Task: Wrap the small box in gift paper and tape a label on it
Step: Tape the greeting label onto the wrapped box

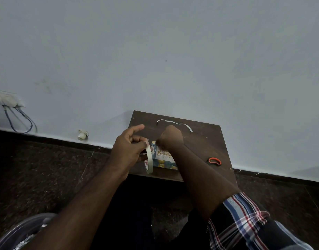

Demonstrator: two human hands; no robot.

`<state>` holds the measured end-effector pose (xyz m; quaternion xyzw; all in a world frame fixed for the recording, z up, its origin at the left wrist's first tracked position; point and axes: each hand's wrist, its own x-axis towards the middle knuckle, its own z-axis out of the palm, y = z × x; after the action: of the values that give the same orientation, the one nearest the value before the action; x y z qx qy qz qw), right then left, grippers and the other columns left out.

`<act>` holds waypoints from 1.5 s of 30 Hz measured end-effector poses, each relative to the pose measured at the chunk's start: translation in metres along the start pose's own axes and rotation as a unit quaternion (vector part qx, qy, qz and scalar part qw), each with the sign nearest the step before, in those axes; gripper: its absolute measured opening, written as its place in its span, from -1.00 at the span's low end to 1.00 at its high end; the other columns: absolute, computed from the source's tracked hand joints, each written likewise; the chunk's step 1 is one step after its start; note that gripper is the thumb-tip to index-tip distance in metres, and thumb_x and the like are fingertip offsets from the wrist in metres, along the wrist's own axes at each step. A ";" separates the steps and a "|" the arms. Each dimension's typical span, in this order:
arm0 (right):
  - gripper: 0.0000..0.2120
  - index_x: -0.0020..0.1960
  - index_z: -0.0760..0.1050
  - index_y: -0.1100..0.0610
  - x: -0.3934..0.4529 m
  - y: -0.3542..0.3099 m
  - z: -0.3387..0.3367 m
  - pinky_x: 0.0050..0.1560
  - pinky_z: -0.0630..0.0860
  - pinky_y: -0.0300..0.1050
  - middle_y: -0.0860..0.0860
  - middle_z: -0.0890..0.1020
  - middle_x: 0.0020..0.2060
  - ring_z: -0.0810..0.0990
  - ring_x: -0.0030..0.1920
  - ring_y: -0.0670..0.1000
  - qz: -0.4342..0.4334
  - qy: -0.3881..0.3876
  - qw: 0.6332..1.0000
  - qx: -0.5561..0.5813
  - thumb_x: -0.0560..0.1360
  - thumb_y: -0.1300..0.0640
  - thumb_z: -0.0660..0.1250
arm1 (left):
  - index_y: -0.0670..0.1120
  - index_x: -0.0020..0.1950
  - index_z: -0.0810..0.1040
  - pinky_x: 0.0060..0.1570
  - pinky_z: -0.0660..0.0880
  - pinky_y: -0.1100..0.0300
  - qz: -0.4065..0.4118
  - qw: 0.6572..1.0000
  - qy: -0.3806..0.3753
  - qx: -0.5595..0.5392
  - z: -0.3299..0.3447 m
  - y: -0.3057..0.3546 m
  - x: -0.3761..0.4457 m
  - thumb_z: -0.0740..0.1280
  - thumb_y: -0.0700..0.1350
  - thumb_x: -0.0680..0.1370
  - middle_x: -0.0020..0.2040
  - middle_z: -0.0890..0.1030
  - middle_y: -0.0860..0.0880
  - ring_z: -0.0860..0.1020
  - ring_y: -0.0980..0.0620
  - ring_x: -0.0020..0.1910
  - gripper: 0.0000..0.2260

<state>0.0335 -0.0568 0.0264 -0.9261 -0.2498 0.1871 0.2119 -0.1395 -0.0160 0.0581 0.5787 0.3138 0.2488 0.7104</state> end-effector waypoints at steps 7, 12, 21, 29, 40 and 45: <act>-0.82 -0.33 0.43 0.15 0.000 -0.004 -0.005 -0.17 0.59 -0.05 0.15 0.66 -0.18 0.68 -0.09 0.17 -0.019 0.004 0.999 -0.049 0.38 0.22 0.41 | 0.08 0.33 0.52 -0.24 0.61 0.13 0.001 1.000 0.000 0.000 0.000 0.001 0.000 0.38 -0.32 0.57 0.02 0.65 -0.19 0.67 -0.20 0.04 -0.58; -0.78 -0.21 0.50 0.16 0.002 0.001 -0.013 -0.18 0.50 -0.10 0.06 0.60 -0.22 0.65 -0.01 0.12 -0.016 -0.014 0.998 -0.062 0.39 0.10 0.52 | 0.07 0.33 0.53 -0.19 0.65 0.05 -0.002 1.000 0.001 -0.005 0.000 0.000 0.000 0.37 -0.34 0.57 0.01 0.65 -0.19 0.69 -0.20 0.02 -0.58; -0.59 -0.23 0.58 0.18 0.006 0.025 -0.006 -0.33 0.44 -0.15 0.05 0.65 -0.30 0.65 -0.24 0.03 -0.011 -0.016 0.999 -0.036 0.34 -0.18 0.56 | 0.05 0.30 0.58 -0.17 0.64 0.00 -0.014 1.000 -0.003 -0.001 -0.002 -0.002 0.000 0.36 -0.34 0.57 -0.06 0.64 -0.08 0.68 -0.16 0.02 -0.61; -0.90 0.00 0.66 0.15 -0.061 0.012 -0.048 -0.38 0.44 -0.15 0.12 0.68 -0.19 0.55 -0.32 -0.03 -0.147 -0.115 0.930 0.316 0.56 0.14 0.41 | 0.08 0.27 0.60 -0.04 0.66 -0.14 -0.011 1.000 -0.009 0.013 0.000 0.001 -0.001 0.37 -0.31 0.58 -0.06 0.64 -0.06 0.67 -0.09 -0.03 -0.63; -0.92 -0.14 0.65 0.08 -0.088 0.009 -0.046 -0.25 0.56 0.00 0.08 0.66 -0.35 0.59 -0.35 0.02 -0.221 -0.051 0.945 0.237 0.52 0.17 0.42 | 0.01 0.31 0.57 -0.12 0.66 0.00 -0.005 0.999 -0.032 -0.016 0.005 0.007 -0.010 0.34 -0.33 0.59 -0.07 0.65 -0.08 0.70 -0.03 -0.10 -0.64; -0.93 -0.09 0.55 0.02 -0.096 0.010 -0.042 -0.17 0.45 -0.15 -0.07 0.57 -0.21 0.53 -0.22 -0.13 -0.273 -0.001 0.948 0.162 0.56 0.14 0.33 | -0.01 0.30 0.57 -0.18 0.65 0.06 0.003 0.999 -0.029 -0.032 0.008 0.009 -0.012 0.38 -0.33 0.57 0.03 0.62 -0.13 0.71 0.00 -0.14 -0.65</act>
<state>-0.0208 -0.1287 0.0796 -0.7751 -0.4600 0.1613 0.4021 -0.1421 -0.0283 0.0703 0.5636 0.2834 0.2438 0.7366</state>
